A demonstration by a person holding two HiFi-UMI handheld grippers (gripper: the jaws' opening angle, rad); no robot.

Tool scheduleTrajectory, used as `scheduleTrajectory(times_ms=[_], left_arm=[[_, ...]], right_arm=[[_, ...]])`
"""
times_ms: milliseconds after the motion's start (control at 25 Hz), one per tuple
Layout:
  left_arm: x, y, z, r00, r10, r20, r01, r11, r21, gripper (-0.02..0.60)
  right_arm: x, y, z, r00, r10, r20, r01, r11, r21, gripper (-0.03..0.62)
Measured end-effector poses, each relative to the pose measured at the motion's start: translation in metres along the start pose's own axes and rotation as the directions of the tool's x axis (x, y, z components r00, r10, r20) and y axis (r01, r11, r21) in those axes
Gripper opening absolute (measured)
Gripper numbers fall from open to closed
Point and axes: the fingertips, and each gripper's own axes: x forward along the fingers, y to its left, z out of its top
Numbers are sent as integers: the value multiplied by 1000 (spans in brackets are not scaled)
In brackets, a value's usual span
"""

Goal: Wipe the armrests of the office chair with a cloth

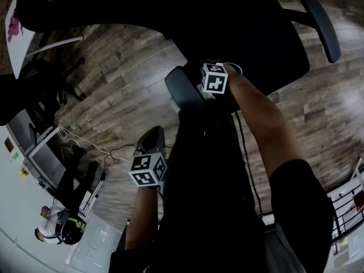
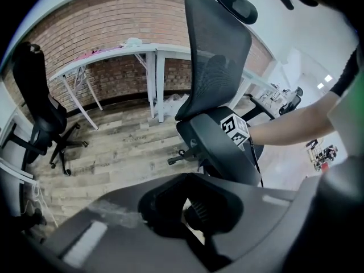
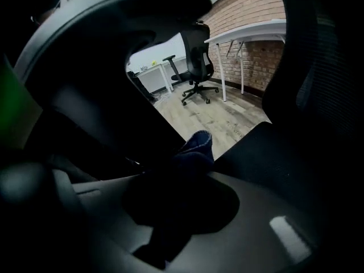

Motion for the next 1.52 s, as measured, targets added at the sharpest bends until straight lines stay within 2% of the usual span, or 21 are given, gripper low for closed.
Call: scheduleTrajectory(times_ms=[160, 320, 400, 560, 640, 760, 920, 1040, 1200, 1280, 1400, 1520], left_arm=[[-1, 6, -7, 1000, 3, -4, -3, 1000, -23, 5], [-5, 5, -4, 1000, 0, 5, 0, 1000, -22, 5], [-8, 3, 1, 1000, -3, 17, 3, 1000, -15, 5], [-13, -3, 15, 999, -9, 46, 9, 1000, 0, 5], [-19, -9, 23, 998, -15, 59, 14, 1000, 20, 5], [-27, -17, 38, 996, -19, 91, 16, 999, 32, 5], [-36, -22, 61, 988, -27, 149, 22, 999, 38, 5], [-44, -20, 71, 982, -25, 186, 18, 999, 36, 5], [-53, -9, 79, 972, -9, 236, 4, 1000, 18, 5], [-56, -4, 77, 967, -3, 255, 2, 1000, 3, 5], [-56, 7, 74, 968, -7, 252, 14, 999, -29, 5], [-53, 13, 71, 968, -29, 251, 38, 999, -32, 5]], right_arm=[[7, -9, -5, 1000, 3, -14, -3, 1000, 16, 78], [0, -6, 7, 1000, -27, -8, 27, 1000, 14, 75], [-6, -1, 8, 1000, -28, 2, 28, 998, 50, 74], [-28, 21, 14, 992, 54, 110, -78, 973, 218, 74], [-43, 30, 22, 983, 74, 170, -116, 959, 257, 74], [-66, 33, 34, 973, 31, 227, -102, 946, 309, 75], [-93, 24, 31, 974, -108, 201, 23, 923, 385, 77], [-120, 29, 36, 955, -198, 220, 98, 913, 397, 77], [-159, 42, 65, 920, -263, 291, 147, 919, 365, 77], [-175, 53, 82, 898, -277, 341, 140, 916, 376, 77], [-190, 73, 112, 858, -278, 432, 85, 906, 415, 78], [-193, 94, 137, 825, -296, 481, 61, 893, 445, 78]])
